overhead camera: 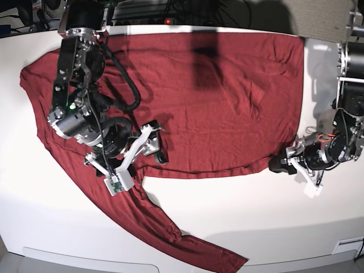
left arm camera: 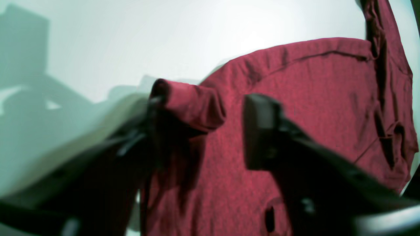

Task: Fold the T-shirt properly
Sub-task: 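Grasp the hem corners with the right and left grippers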

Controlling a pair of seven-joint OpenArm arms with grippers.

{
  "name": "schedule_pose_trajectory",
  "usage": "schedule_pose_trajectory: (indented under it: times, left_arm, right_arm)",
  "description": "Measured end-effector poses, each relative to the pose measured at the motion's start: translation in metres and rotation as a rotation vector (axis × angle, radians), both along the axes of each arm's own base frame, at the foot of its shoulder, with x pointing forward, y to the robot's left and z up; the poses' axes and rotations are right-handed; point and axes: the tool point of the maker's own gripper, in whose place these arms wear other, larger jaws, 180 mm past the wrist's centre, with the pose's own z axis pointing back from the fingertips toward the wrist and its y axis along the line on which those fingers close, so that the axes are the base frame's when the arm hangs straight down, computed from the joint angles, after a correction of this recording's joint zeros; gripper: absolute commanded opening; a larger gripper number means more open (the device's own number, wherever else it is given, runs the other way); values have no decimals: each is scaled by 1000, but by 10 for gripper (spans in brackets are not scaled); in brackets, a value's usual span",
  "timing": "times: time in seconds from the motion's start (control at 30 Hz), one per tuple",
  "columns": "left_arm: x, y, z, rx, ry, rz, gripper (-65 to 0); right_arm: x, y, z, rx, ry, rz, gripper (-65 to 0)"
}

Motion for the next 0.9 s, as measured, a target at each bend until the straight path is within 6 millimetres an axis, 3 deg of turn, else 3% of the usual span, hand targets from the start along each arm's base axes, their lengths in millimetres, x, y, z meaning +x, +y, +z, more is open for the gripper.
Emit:
schedule_pose_trajectory:
  times: [0.47, 0.73, 0.9]
  left_arm:
    - [10, 12, -4, 122, -94, -3, -405]
    - [-1, -18, -19, 76, -85, -24, -403]
    - [-5, -19, -24, 110, -130, -43, -403]
  right_arm:
    - [0, 0, 0, -1, 2, 0, -173]
    - [0, 0, 0, -1, 2, 0, -173]
    - [-1, -1, -2, -6, 10, 0, -173]
